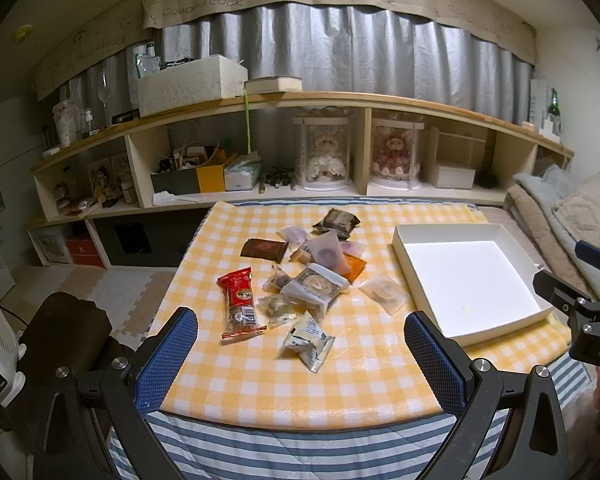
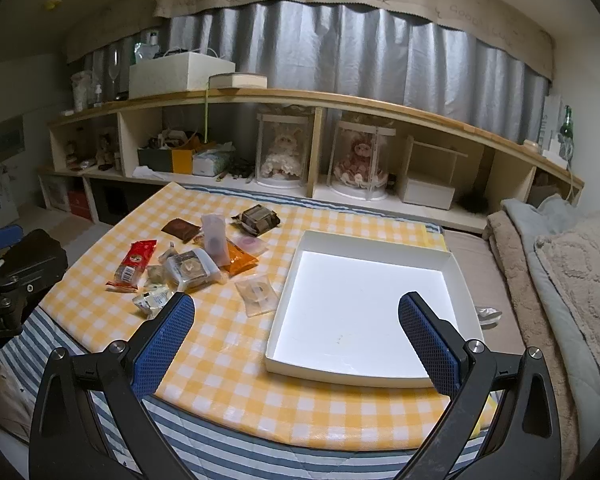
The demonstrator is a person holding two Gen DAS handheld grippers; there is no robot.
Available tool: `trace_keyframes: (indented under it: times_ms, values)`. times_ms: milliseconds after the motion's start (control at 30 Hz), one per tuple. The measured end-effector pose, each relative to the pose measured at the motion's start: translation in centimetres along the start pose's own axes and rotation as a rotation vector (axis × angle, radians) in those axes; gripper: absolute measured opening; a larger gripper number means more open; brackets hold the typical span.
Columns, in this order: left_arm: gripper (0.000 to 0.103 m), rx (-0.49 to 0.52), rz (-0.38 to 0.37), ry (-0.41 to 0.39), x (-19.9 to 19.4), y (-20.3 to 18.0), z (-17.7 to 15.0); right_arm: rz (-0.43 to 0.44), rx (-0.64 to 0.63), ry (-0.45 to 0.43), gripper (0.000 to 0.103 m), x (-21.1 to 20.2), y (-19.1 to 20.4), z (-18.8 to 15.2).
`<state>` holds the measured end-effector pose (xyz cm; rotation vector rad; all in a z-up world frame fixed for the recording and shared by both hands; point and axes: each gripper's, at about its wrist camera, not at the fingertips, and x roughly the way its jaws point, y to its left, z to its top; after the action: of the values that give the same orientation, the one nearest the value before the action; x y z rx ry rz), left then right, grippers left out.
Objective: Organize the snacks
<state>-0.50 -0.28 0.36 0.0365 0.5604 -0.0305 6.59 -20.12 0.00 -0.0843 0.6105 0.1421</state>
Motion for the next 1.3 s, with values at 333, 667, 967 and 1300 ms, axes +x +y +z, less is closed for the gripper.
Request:
trace_keyframes:
  times_ms: [333, 667, 967, 1300]
  values:
    - [0.103, -0.001, -0.002, -0.001, 0.0, 0.0, 0.0, -0.001, 0.001, -0.002, 0.103, 0.0, 0.2, -0.2]
    - [0.103, 0.000, -0.003, 0.001, -0.1, -0.2, 0.1, -0.001, 0.003, -0.004, 0.103, 0.0, 0.1, -0.2]
    - [0.103, 0.000, -0.002, 0.001, -0.1, -0.3, 0.1, 0.000, 0.004, -0.004, 0.103, 0.0, 0.1, -0.2]
    - [0.103, -0.012, -0.020, 0.000, 0.0, -0.9, 1.0, 0.000, 0.008, -0.009, 0.103, 0.0, 0.0, 0.0]
